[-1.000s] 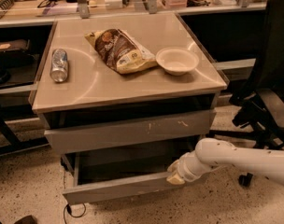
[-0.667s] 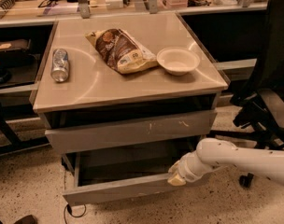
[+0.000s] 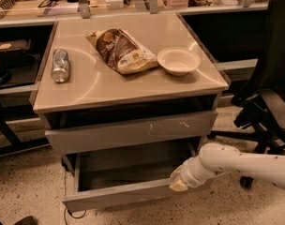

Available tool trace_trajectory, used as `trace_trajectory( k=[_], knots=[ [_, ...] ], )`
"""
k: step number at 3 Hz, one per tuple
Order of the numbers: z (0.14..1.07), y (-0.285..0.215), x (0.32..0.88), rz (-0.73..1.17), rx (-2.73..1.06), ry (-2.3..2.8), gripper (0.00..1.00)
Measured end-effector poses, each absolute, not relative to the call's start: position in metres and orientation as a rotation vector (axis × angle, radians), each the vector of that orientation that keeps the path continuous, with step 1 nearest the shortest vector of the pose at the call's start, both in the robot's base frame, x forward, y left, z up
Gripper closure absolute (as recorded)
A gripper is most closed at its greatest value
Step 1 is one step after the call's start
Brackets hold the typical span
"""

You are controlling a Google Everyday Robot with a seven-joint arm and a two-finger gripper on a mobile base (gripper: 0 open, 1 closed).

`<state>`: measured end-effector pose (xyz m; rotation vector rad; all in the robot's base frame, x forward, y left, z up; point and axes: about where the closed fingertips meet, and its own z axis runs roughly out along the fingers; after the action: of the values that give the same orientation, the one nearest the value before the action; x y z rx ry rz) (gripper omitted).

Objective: Open middle drawer

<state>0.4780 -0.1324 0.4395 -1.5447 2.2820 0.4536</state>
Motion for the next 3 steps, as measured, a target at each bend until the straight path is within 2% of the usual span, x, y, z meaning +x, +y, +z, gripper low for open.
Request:
trace_trajectory(
  k=[3],
  knots=[
    [0.437, -0.139, 0.451, 0.465, -1.503, 2.331, 1.00]
  ],
)
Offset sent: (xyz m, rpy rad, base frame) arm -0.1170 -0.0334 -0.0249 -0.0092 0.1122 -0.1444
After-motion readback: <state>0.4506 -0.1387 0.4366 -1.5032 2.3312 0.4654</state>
